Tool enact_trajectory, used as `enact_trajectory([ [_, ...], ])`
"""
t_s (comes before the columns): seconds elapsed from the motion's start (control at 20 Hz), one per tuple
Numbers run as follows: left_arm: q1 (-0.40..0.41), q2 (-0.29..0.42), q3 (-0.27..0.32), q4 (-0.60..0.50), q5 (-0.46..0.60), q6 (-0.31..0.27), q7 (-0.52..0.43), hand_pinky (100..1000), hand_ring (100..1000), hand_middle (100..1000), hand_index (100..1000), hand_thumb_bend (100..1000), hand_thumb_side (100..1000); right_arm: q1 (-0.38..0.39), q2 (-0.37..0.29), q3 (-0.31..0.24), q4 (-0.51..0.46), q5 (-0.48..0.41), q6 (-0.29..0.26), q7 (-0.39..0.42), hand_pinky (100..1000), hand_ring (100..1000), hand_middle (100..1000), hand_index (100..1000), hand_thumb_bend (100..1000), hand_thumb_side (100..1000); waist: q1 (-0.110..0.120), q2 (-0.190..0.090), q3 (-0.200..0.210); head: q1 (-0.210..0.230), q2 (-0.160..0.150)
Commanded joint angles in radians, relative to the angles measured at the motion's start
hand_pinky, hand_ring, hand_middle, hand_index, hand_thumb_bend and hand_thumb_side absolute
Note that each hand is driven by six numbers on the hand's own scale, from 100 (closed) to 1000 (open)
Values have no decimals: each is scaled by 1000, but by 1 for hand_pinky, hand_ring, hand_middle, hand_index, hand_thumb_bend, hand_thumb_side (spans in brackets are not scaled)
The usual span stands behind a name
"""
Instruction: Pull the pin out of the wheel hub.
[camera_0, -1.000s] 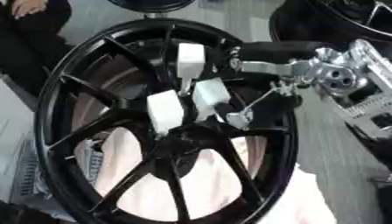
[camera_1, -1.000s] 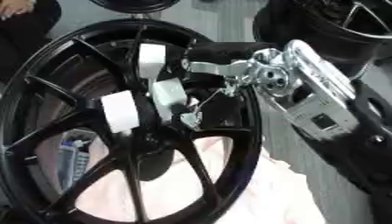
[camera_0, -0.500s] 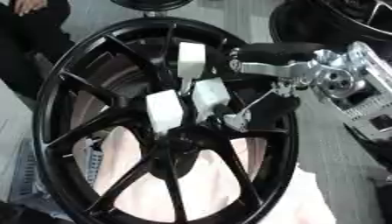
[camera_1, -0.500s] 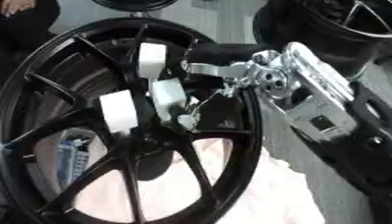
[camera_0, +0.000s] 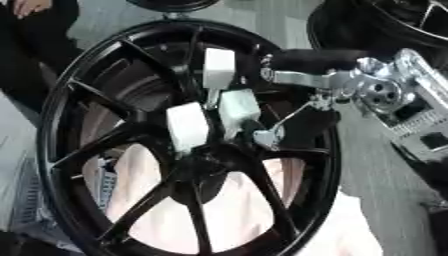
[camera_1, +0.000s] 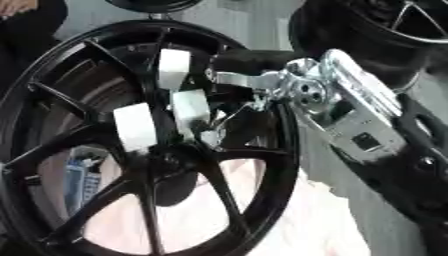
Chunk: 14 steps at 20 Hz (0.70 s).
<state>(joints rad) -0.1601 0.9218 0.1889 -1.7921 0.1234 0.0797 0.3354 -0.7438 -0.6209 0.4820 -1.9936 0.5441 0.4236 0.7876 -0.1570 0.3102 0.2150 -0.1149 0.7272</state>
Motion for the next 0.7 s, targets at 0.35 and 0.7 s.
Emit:
enact_trajectory([
  [0.35,-10,22,21,-4,2,-2,3,764,447,521,752,170,249,-21,-23,-8,-6,-1,37,-43,773,672,425,545,100,200,6,-24,3,-2,-18],
  [0.7,-10,23,22,-1,3,0,2,765,448,521,752,169,250,-36,-30,-12,-6,-14,53,-58,753,633,380,497,100,202,6,-28,6,-3,-16],
])
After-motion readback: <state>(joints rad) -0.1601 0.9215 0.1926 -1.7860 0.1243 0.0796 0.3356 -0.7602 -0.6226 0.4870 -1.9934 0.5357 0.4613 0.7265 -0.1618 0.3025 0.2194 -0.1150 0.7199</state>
